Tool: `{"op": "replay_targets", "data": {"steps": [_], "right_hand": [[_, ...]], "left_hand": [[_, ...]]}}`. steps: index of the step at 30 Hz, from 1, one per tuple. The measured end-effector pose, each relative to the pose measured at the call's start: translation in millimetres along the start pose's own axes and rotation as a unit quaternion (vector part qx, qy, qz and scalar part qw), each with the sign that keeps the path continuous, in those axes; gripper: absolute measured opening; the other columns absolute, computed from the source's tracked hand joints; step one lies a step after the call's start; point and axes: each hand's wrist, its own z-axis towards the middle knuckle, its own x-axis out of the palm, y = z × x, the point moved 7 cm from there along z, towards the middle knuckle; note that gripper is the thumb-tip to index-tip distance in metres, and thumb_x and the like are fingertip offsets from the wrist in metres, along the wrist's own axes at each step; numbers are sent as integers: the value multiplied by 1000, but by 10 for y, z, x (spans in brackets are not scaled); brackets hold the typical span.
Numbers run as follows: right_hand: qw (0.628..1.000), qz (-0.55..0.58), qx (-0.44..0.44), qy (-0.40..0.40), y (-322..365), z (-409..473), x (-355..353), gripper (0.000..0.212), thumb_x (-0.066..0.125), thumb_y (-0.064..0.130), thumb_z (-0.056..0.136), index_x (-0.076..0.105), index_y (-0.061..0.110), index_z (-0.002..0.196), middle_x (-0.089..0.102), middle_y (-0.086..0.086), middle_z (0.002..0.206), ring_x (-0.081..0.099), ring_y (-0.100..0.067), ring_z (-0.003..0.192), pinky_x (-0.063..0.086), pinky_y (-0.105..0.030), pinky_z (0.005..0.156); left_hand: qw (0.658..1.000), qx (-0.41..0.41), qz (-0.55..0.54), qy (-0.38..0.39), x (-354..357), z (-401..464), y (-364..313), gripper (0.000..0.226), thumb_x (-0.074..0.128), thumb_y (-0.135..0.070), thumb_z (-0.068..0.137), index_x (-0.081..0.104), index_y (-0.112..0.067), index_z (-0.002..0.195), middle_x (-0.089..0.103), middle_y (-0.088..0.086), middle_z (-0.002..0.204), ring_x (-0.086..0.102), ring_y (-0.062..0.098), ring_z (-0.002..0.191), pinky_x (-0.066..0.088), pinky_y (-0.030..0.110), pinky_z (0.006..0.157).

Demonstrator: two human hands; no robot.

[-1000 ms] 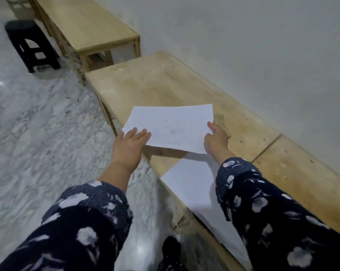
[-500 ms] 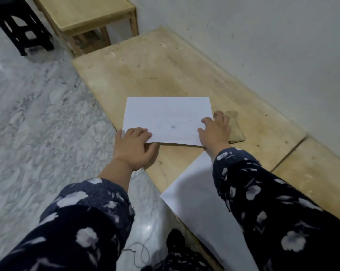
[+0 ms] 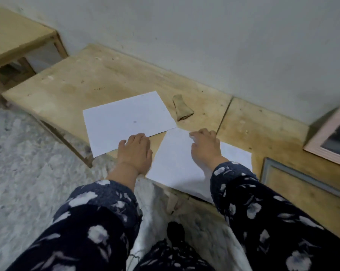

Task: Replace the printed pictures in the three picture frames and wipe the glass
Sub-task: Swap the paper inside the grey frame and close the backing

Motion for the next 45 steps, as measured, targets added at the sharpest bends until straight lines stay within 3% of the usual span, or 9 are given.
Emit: {"op": "replay_targets", "data": {"steps": [9, 14, 20, 24, 26, 29, 34, 41, 45], "right_hand": [[968, -21, 246, -43, -934, -1225, -248, 54, 39, 10, 91, 33, 19, 144, 37, -10, 140, 24, -32, 133, 26, -42, 107], [956, 58, 289, -8, -1078, -1468, -113, 47, 45, 12, 87, 40, 16, 134, 44, -9, 133, 30, -32, 124, 31, -41, 95], [907, 197, 362, -86, -1157, -1535, -121, 61, 49, 8, 88, 33, 22, 145, 39, -8, 142, 24, -29, 133, 26, -39, 107], [879, 257, 360, -179, -1206, -1493, -229, 51, 50, 5, 90, 40, 23, 137, 45, -2, 142, 31, -27, 133, 30, -36, 105], [859, 324, 338, -208, -1230, -1483, -267, 49, 51, 3, 92, 40, 20, 136, 49, -2, 135, 43, -24, 126, 39, -29, 90], [850, 375, 296, -222, -1195, -1507, -323, 46, 48, -3, 92, 44, 16, 134, 42, 1, 112, 47, -16, 108, 37, -18, 73], [832, 390, 285, -273, -1268, -1697, -490, 38, 46, -3, 93, 54, 17, 125, 48, 2, 137, 46, -10, 117, 35, -18, 84], [832, 339, 320, -301, -1833, -2145, -748, 42, 47, 1, 95, 51, 14, 135, 44, -3, 143, 43, -21, 131, 36, -26, 104], [839, 306, 340, -295, -2264, -2429, -858, 47, 44, 1, 97, 44, 14, 142, 38, -3, 149, 39, -22, 135, 32, -24, 104]], "left_hand": [[997, 52, 27, 59, 208, -307, -516, 48, 36, -51, 95, 41, -20, 131, 46, 3, 136, 40, 25, 125, 34, 45, 96], [996, 42, 35, 66, 296, -365, -596, 47, 39, -51, 95, 40, -20, 131, 40, 3, 139, 37, 25, 128, 35, 45, 95], [997, 31, 35, 63, 343, -405, -610, 47, 37, -49, 98, 37, -20, 135, 31, 4, 146, 32, 24, 131, 35, 45, 96], [998, 20, 20, 53, 322, -398, -608, 46, 42, -47, 97, 38, -20, 135, 32, 3, 146, 33, 24, 130, 34, 44, 96], [999, 15, -5, 42, 270, -408, -636, 45, 48, -43, 96, 40, -21, 134, 33, 2, 146, 34, 24, 132, 32, 43, 99], [998, 1, -63, 7, 176, -414, -654, 49, 56, -32, 93, 40, -22, 139, 31, 0, 148, 38, 22, 131, 31, 41, 101], [982, 25, -172, -70, -33, -439, -781, 47, 43, -3, 92, 49, -18, 136, 41, 0, 139, 55, 34, 97, 34, 34, 84], [967, 102, -200, -119, -232, -536, -1420, 43, 46, -7, 92, 53, -17, 133, 43, 2, 142, 54, 36, 103, 38, 35, 90], [963, 133, -201, -120, -225, -679, -1970, 46, 49, 0, 88, 54, -15, 132, 41, 1, 143, 52, 33, 110, 41, 37, 90]]}}
